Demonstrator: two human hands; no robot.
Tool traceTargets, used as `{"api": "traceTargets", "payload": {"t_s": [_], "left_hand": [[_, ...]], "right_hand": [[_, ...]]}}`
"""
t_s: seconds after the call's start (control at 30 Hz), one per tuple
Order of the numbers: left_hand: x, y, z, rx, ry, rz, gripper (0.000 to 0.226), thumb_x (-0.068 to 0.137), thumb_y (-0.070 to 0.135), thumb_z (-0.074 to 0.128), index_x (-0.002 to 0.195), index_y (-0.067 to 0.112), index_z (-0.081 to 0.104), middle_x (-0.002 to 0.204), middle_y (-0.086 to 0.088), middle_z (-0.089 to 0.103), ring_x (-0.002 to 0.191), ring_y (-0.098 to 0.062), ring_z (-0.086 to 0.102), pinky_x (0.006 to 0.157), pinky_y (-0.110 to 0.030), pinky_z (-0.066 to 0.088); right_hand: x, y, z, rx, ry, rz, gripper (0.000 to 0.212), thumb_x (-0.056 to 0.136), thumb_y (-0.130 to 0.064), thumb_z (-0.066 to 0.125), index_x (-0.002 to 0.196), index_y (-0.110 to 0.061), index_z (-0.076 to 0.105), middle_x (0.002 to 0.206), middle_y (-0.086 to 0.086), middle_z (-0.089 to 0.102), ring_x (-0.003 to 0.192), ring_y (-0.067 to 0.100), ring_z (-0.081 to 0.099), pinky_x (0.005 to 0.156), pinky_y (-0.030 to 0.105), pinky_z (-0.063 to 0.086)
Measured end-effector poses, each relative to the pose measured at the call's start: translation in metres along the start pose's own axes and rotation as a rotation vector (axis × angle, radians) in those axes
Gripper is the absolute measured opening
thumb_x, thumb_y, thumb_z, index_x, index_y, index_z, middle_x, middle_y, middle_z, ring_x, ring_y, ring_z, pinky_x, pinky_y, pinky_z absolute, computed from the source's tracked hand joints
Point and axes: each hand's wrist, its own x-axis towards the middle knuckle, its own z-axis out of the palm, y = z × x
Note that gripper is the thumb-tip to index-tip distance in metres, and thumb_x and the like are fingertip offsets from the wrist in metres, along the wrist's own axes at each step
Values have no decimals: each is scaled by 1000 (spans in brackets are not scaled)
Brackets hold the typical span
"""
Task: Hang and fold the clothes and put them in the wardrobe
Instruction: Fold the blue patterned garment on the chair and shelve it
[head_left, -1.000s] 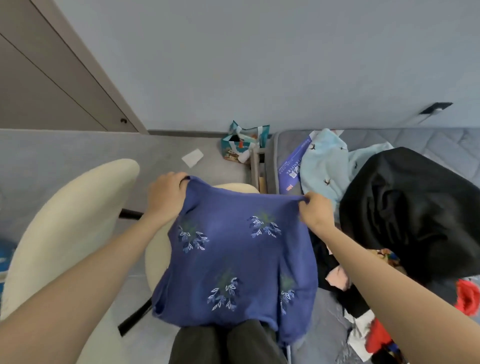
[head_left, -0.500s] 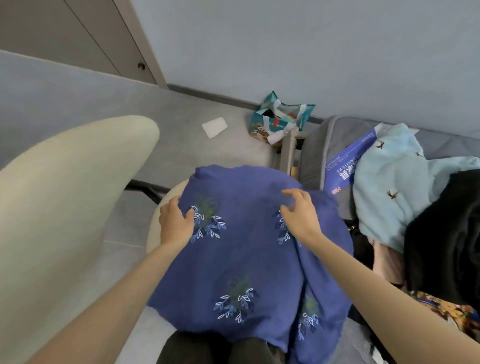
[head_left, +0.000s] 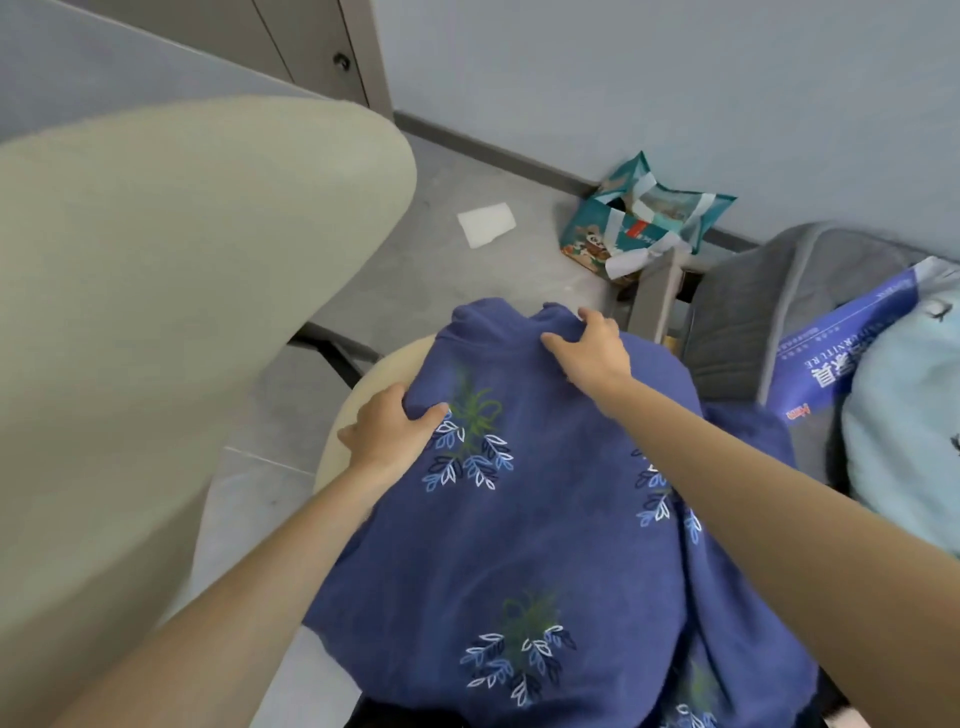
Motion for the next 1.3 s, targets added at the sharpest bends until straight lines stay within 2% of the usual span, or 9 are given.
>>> {"api": "traceTargets", "payload": {"t_s": [0.2,0.37,0.47,0.67,0.83,0.93,1.1,1.2,1.3], "left_hand": [[7,14,-21,-589,-101,10,15,87,13,59,74,20,60,71,5,65,67,-11,59,63,-24,44],[6,3,-34,-229,230,152,24,85,14,65,96,13,44,90,-3,58,80,-21,55,66,-28,39],[2,0,-29,205,273,264,47,83,24,68,123,12,47,122,-11,50,114,-33,45,91,-43,36],[16,33,-11,210,43,434,68,93,38,54,150,24,20,153,2,29,135,-30,23,106,-46,22],[39,70,4,313,-151,368,74,92,47,51,151,27,12,147,-4,35,133,-33,23,106,-45,20],[44,80,4,394,-165,364,76,90,31,61,151,22,17,145,-10,37,133,-35,29,105,-41,26],[34,75,-12,73,33,471,28,84,-1,48,102,12,65,108,-14,61,104,-33,55,86,-34,42],[17,67,-31,-183,216,593,36,67,-20,41,70,8,64,92,-10,47,86,-22,48,71,-19,36],[-3,40,-37,-75,221,606,37,66,-20,44,57,11,63,89,-4,47,86,-22,48,73,-25,35]], "right_hand": [[0,-11,2,236,15,27,27,86,-19,67,111,-10,63,102,7,65,95,25,60,66,29,42],[-30,-1,-12,413,16,-112,25,79,-23,75,70,-19,52,69,-5,50,68,14,46,65,28,39],[-52,14,-16,283,4,-283,22,78,-17,75,73,-19,53,72,-9,55,65,5,46,62,16,39],[-76,49,-22,-190,-218,-455,30,72,-26,76,68,-27,46,72,-10,57,73,4,45,65,24,41],[-78,47,-16,309,-264,-20,44,74,-28,79,88,-21,38,70,-3,50,54,8,47,56,24,42],[-75,39,-17,548,-243,102,57,74,-17,81,116,-16,43,73,-1,61,53,7,55,57,23,48],[-75,28,-31,373,53,-183,24,76,-4,72,79,-27,69,71,-7,63,64,10,59,67,25,52],[-88,26,-36,274,141,-465,34,73,6,64,66,-28,64,76,-12,61,72,10,60,72,22,52],[-105,37,-33,-82,16,-607,27,72,3,61,70,-25,64,77,-11,58,78,14,54,70,33,49]]}}
